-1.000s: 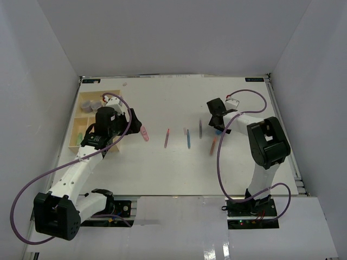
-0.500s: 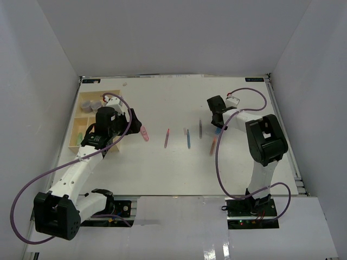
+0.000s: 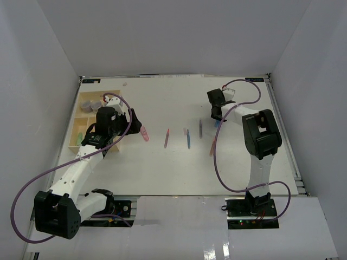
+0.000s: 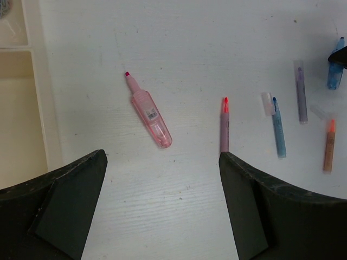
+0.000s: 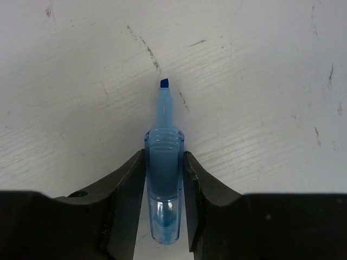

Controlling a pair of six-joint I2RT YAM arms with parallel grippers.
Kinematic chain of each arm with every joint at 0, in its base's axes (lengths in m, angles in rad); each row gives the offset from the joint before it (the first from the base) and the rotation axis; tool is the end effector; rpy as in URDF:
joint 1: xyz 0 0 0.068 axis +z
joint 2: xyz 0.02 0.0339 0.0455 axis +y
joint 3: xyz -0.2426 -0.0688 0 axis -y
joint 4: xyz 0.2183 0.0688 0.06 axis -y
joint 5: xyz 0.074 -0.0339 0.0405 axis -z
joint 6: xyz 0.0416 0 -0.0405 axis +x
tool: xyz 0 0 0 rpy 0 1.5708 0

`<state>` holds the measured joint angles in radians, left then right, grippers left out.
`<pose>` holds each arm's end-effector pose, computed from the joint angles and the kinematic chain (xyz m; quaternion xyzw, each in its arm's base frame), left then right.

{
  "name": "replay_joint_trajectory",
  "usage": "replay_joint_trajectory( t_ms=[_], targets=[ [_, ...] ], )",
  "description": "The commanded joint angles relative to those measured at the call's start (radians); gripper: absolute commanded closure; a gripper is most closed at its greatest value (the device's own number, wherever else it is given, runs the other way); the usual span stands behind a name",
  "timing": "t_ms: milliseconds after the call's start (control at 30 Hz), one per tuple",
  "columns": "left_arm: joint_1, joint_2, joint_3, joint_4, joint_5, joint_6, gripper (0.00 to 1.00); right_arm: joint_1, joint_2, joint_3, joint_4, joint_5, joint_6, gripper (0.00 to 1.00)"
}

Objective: Sort the stationery into containers
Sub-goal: Pick up the pen from the center of the board.

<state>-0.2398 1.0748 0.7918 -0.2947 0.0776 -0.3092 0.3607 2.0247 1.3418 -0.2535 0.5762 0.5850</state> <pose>0.2204 -0.0572 0.2605 -0.0120 0.8787 -0.1619 0.4490 0.3805 0.1193 0.1526 0.1900 0.8953 -0.1041 0.3892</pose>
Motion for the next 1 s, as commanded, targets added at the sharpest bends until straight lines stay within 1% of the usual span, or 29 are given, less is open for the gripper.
replay_joint_trajectory(
  t_ms=[0,67,367,667,967],
  targets=[
    [-0.004,-0.001,0.015,-0.012,-0.009,0.012,0.05,-0.009,0.016,0.014,0.043,-0.041,-0.122,0.62],
    [-0.004,0.000,0.015,-0.012,-0.009,0.012,0.05,-0.008,0.006,-0.012,0.057,-0.062,-0.158,0.57],
    [-0.004,-0.001,0.015,-0.011,-0.004,0.010,0.05,-0.008,-0.072,-0.134,0.108,-0.157,-0.241,0.51],
    [-0.006,0.002,0.014,-0.011,-0.001,0.009,0.05,-0.008,-0.121,-0.208,0.114,-0.226,-0.272,0.50],
    [-0.004,0.004,0.014,-0.011,0.002,0.009,0.05,0.001,-0.155,-0.260,0.095,-0.202,-0.263,0.51]
  ],
)
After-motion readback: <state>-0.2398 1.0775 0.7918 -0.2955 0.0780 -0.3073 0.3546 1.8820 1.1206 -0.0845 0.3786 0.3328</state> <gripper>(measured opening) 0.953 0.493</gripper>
